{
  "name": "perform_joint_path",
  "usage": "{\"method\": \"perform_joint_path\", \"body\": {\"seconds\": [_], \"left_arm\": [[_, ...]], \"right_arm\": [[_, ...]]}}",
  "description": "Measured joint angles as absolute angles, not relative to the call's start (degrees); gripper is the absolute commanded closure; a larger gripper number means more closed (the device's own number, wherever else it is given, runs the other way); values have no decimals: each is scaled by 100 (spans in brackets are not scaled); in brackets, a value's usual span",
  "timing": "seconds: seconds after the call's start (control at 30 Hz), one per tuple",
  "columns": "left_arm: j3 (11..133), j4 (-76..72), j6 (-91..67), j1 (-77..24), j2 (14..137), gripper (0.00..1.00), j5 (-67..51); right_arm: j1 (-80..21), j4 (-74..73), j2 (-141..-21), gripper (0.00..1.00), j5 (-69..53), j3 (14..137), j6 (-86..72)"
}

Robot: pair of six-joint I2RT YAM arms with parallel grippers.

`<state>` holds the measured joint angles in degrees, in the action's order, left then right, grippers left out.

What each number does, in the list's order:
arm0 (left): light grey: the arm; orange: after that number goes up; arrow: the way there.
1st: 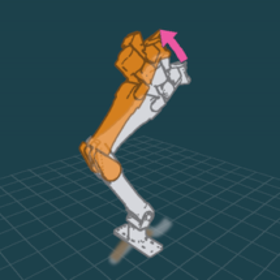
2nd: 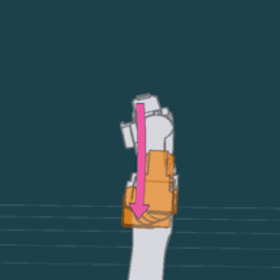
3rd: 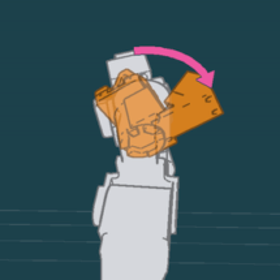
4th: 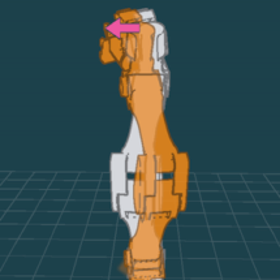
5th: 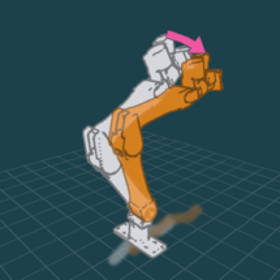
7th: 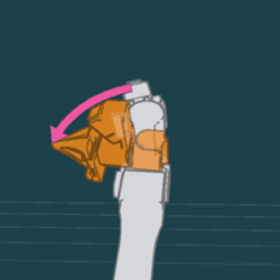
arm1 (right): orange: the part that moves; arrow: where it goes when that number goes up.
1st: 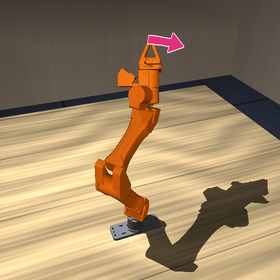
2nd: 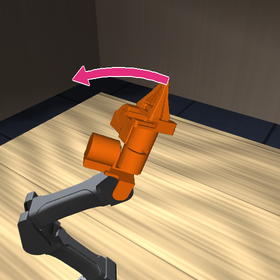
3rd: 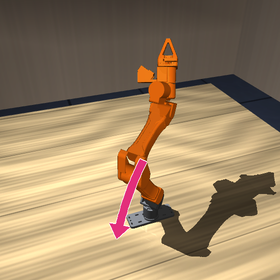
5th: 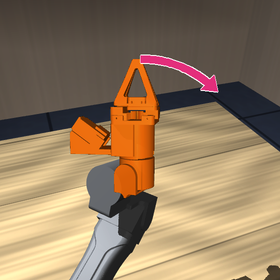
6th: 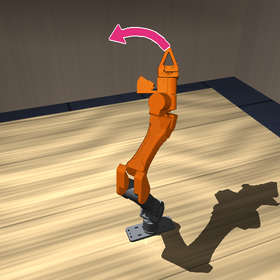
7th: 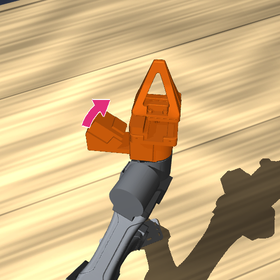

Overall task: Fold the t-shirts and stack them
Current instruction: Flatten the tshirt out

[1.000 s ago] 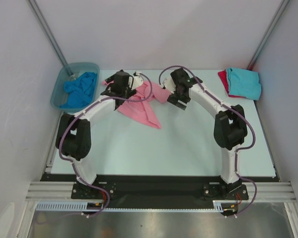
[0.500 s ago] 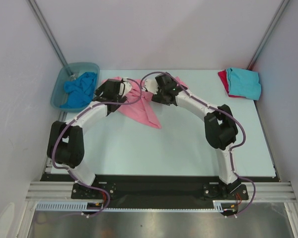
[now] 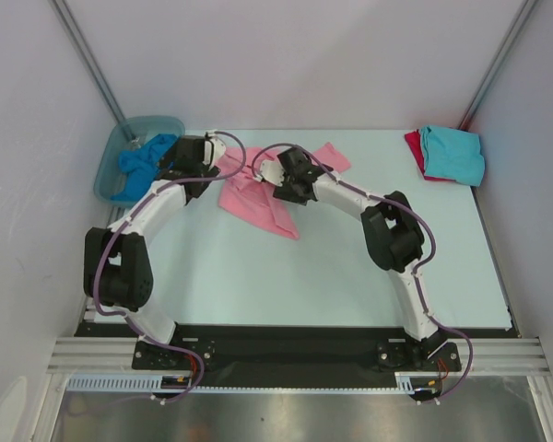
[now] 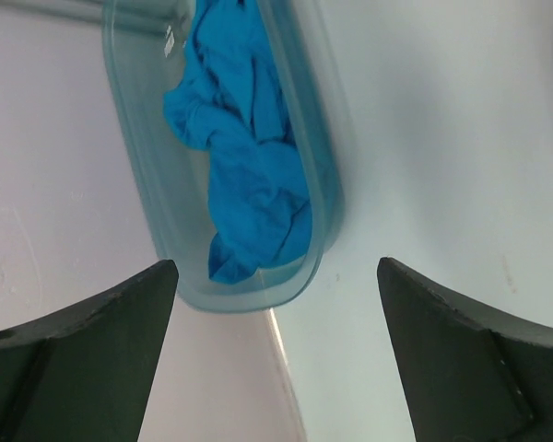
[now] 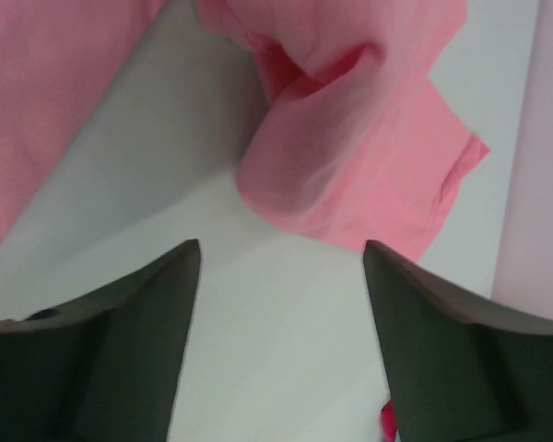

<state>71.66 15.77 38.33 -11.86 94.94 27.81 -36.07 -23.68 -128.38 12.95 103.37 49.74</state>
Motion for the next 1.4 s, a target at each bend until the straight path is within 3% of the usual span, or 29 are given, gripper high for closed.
{"method": "perform_joint_path", "body": {"seconds": [0.07, 0.1, 0.27, 0.57, 0.87, 1.07, 1.4], "left_arm": [[7391, 1782, 3739, -1199, 9494, 9, 2493], [7494, 1848, 3721, -1227, 9494, 9, 2362], [7592, 2099, 3708, -1632, 9487, 7, 1588], [7609, 2947, 3806, -2333, 9518, 0, -504], [8829, 4036, 3754, -2451, 10556, 0, -2281], [8814, 4353, 4036, -2670, 10812, 0, -2519], [8698, 4119, 4576, -3367, 11500, 0, -1966]], "right_arm": [[-3614, -2460, -12807, 47, 1302, 10431, 4886], [-3614, -2512, -12772, 47, 1315, 10438, 4799], [-3426, -2794, -12573, 34, 1546, 10438, 4453], [-2008, -3015, -12363, 29, 2523, 10589, 4204], [-1455, -2958, -12230, 25, 3116, 10617, 4510], [-1393, -2757, -12134, 25, 3227, 10661, 4744], [-1389, -2665, -12121, 25, 3253, 10720, 4821]]}}
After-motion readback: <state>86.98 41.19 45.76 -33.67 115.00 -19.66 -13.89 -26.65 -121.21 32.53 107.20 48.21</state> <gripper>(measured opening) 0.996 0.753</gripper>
